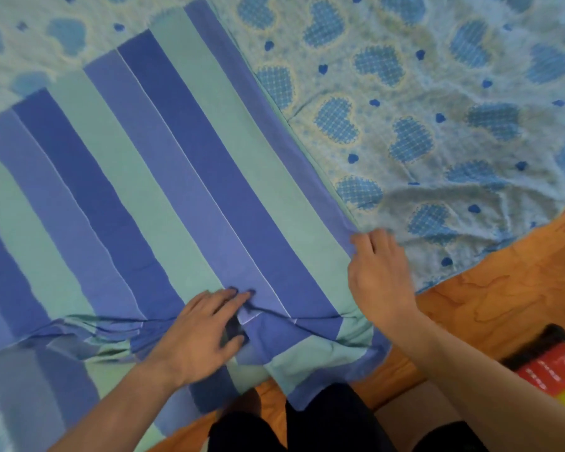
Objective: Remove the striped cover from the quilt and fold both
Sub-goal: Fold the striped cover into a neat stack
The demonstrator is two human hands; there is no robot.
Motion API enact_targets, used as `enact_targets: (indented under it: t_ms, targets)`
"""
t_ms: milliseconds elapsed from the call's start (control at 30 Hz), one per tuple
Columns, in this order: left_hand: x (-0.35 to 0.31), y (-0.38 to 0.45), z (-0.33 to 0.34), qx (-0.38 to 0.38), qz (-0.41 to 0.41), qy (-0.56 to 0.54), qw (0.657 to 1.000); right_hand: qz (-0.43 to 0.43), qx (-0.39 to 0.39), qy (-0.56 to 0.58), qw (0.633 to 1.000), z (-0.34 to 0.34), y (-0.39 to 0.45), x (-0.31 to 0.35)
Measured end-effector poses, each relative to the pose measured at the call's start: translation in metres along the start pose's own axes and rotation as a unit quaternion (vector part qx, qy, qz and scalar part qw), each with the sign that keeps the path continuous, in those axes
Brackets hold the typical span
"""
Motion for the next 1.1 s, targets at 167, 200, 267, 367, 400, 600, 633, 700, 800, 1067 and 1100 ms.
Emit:
enact_targets:
  t_ms: [167,200,267,367,400,600,633,700,800,1067,1100]
  targets:
    - [0.03,-0.046,0.019,-0.008,-0.07,0.081,0.994,0.413,0.108,0.333,0.841,0.051,-0.165,-0.037]
    - [0.037,-0.054,0.024,-0.001,-0.089,0.091,0.992,0.527,0.141,0.367,0.753,0.069,-0.198,-0.047]
    - [0.047,-0.066,0.03,0.005,-0.109,0.11,0.988,0.603,0.215,0.462,0.614,0.102,-0.232,-0.039]
    - [0.057,-0.068,0.033,-0.007,-0.12,0.126,0.985,0.502,0.244,0.632,0.538,0.124,-0.22,0.001]
    - [0.06,-0.065,0.032,-0.019,-0.116,0.129,0.985,0.488,0.232,0.662,0.519,0.127,-0.217,0.012]
    - [0.074,-0.057,0.024,-0.036,-0.101,0.116,0.987,0.464,0.189,0.772,0.392,0.114,-0.223,0.054]
    - [0.078,-0.059,0.022,-0.033,-0.109,0.107,0.988,0.473,0.179,0.773,0.384,0.108,-0.228,0.056]
    - [0.087,-0.063,0.017,-0.025,-0.126,0.084,0.988,0.513,0.163,0.746,0.391,0.088,-0.225,0.07]
    - [0.1,-0.062,0.003,-0.017,-0.148,0.069,0.986,0.586,0.047,0.66,0.468,0.036,-0.193,0.028]
    - [0.132,-0.054,-0.023,-0.032,-0.189,0.028,0.981,0.305,0.037,0.625,0.718,-0.038,-0.059,0.03]
    - [0.133,-0.053,-0.022,-0.038,-0.185,0.031,0.982,0.271,0.056,0.504,0.818,-0.032,-0.06,0.034]
Point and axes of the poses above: each hand's wrist, its own y-axis towards the middle knuckle, its own z-axis out of the palm, x = y × z, the point moved 9 cm from there along y, towards the middle knuckle, and after that the axes turned 4 degrees about -y, right-handed, at the moved point
